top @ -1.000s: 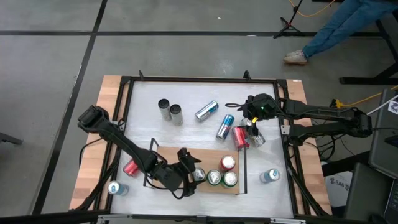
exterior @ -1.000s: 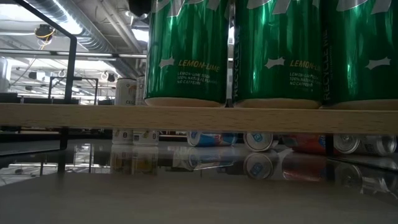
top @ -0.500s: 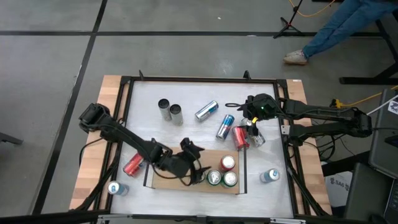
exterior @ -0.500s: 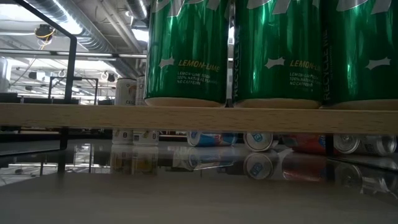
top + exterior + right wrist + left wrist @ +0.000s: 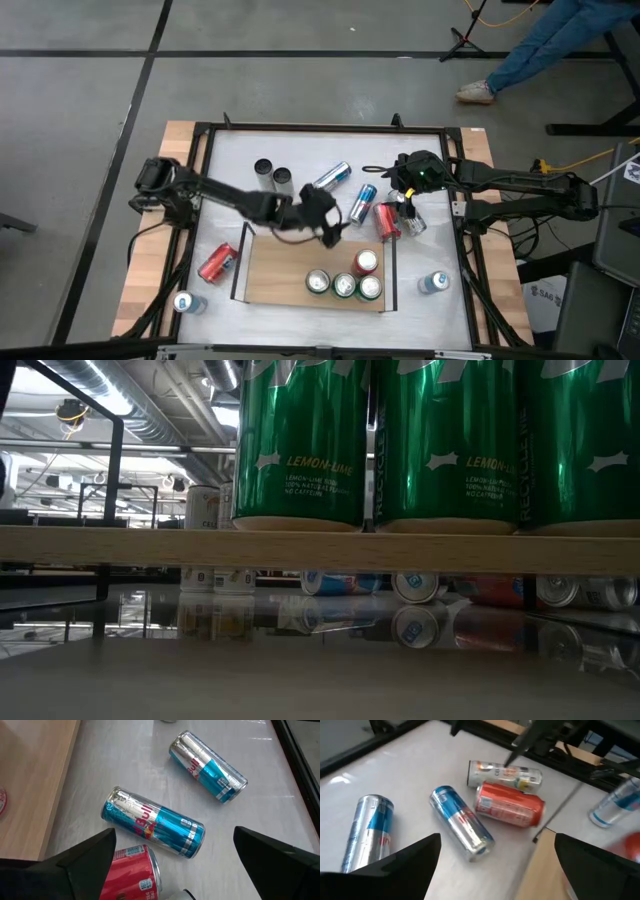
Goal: Place canned beverage on shelf
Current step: Put the blue soda can on the shelf
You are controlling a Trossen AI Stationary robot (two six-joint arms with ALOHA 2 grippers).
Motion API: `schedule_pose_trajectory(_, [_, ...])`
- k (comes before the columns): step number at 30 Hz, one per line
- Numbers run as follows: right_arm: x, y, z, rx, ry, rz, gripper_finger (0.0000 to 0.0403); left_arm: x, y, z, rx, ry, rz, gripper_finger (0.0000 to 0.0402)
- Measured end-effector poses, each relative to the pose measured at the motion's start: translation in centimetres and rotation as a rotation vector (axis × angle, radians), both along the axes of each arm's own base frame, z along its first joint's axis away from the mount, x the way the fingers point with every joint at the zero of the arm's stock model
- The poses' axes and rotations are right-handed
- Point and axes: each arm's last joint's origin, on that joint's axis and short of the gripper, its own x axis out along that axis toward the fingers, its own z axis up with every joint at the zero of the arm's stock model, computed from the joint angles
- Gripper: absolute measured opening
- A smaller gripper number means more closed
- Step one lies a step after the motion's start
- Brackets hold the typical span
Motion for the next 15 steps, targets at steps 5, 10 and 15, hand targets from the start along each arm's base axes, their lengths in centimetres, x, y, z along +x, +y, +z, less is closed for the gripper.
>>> schedule_pose_trajectory(5, [0.0, 0.0, 0.0, 0.000, -0.002, 0.000, 0.0395, 0.3, 4.1, -0.1, -0.037, 0.010, 0.035, 0.0380])
schedule_pose_trajectory(10, [0.0, 0.0, 0.0, -0.001, -0.002, 0.000, 0.0395, 0.2, 7.7, -0.1, 0.006, 0.029, 0.094, 0.0380])
schedule_pose_trajectory(15, [0.2, -0.1, 0.3, -0.009, -0.036, 0.000, 0.0395, -0.2, 10.5, -0.1, -0.021, 0.029, 0.125, 0.0380])
